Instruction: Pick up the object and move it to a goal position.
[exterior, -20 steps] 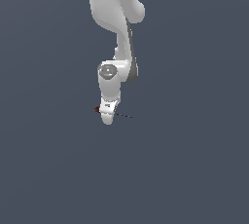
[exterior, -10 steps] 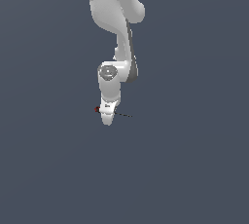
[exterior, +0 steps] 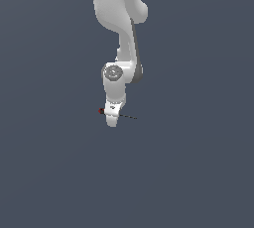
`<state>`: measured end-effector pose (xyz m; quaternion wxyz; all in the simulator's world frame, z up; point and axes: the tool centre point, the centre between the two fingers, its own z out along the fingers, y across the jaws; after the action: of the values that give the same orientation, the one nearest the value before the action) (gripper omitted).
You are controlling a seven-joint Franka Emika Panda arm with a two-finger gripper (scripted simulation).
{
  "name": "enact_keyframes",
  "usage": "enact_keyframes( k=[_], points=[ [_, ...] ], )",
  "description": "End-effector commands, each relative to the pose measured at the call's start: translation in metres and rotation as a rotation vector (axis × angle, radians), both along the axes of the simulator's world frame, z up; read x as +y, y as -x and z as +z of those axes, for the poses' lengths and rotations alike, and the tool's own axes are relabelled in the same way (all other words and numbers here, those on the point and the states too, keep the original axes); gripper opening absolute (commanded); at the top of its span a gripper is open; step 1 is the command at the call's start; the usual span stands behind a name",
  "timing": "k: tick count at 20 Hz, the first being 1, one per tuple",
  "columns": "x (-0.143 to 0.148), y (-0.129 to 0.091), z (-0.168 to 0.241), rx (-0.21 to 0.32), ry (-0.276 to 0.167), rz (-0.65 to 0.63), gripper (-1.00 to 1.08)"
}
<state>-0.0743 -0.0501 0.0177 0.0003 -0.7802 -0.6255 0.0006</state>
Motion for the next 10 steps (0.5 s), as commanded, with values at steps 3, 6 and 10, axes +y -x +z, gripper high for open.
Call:
enact_keyframes(
  k=[3, 6, 10],
  points=[
    [0.026, 0.000, 0.008, -0.001, 0.000, 0.002, -1.00],
    [0.052, -0.001, 0.015, -0.001, 0.000, 0.002, -1.00],
    [0.098, -0.001, 0.028, -0.001, 0.000, 0.002, -1.00]
  ],
)
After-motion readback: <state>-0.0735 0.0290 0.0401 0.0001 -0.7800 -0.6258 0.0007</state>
